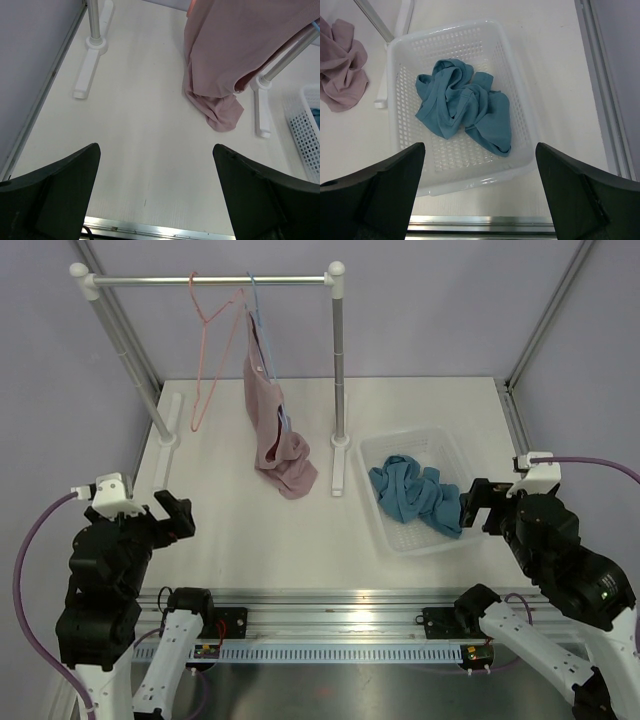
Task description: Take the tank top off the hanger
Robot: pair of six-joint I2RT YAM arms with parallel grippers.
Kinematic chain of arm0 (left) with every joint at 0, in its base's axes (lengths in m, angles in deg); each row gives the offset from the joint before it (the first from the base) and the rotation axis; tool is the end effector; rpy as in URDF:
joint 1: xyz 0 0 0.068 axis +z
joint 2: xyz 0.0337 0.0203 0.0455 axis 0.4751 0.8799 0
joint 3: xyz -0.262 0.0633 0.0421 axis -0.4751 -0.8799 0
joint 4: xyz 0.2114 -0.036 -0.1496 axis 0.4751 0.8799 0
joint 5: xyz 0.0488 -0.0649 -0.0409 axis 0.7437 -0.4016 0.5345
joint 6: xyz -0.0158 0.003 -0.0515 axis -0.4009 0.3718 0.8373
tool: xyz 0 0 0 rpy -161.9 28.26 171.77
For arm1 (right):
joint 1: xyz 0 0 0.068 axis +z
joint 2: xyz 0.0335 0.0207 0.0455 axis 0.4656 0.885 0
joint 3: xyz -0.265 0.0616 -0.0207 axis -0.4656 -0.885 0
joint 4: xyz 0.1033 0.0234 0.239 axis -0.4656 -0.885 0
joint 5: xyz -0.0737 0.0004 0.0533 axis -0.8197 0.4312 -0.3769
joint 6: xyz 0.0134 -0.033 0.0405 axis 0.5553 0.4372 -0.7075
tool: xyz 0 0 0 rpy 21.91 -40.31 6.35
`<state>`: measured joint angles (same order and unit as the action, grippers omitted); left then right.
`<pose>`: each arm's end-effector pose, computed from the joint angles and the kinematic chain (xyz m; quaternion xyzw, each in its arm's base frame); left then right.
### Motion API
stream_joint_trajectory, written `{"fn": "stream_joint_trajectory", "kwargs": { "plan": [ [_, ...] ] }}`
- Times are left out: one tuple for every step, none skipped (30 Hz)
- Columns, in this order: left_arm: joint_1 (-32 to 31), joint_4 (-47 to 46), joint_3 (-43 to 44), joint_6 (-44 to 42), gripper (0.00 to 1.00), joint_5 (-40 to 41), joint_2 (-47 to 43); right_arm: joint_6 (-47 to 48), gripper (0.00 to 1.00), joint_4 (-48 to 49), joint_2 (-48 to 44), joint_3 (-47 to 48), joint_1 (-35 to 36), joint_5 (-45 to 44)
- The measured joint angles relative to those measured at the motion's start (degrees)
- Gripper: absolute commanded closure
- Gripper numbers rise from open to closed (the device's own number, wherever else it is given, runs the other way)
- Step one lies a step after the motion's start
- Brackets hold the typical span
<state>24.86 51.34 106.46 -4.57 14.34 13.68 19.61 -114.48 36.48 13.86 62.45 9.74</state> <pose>0.0216 0.0027 0.3956 -0.1016 0.7929 -0.0426 0.5993 0.0574 0.0177 0.3988 -0.0042 0.8257 0.0141 0.5638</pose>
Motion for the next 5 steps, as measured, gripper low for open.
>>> {"fn": "stream_joint_trajectory", "kwargs": {
  "plan": [
    [0.0, -0.2, -0.1, 0.0, 0.01, -0.1, 0.0, 0.0, 0.01, 0.0, 0.1, 0.0, 0.0, 0.0],
    [0.0, -0.4, -0.3, 0.0, 0.01, -0.2, 0.0, 0.0, 0.00, 0.0, 0.2, 0.0, 0.0, 0.0],
    [-0.1, -0.4, -0.3, 0.0, 0.01, -0.3, 0.0, 0.0, 0.01, 0.0, 0.2, 0.0, 0.0, -0.1],
    [-0.1, -0.6, -0.3, 0.0, 0.01, -0.5, 0.0, 0.0, 0.01, 0.0, 0.2, 0.0, 0.0, -0.1],
    [-0.1, -0.8, -0.4, 0.0, 0.01, -0.7, 0.0, 0.0, 0.00, 0.0, 0.2, 0.0, 0.0, -0.1]
  ]
}}
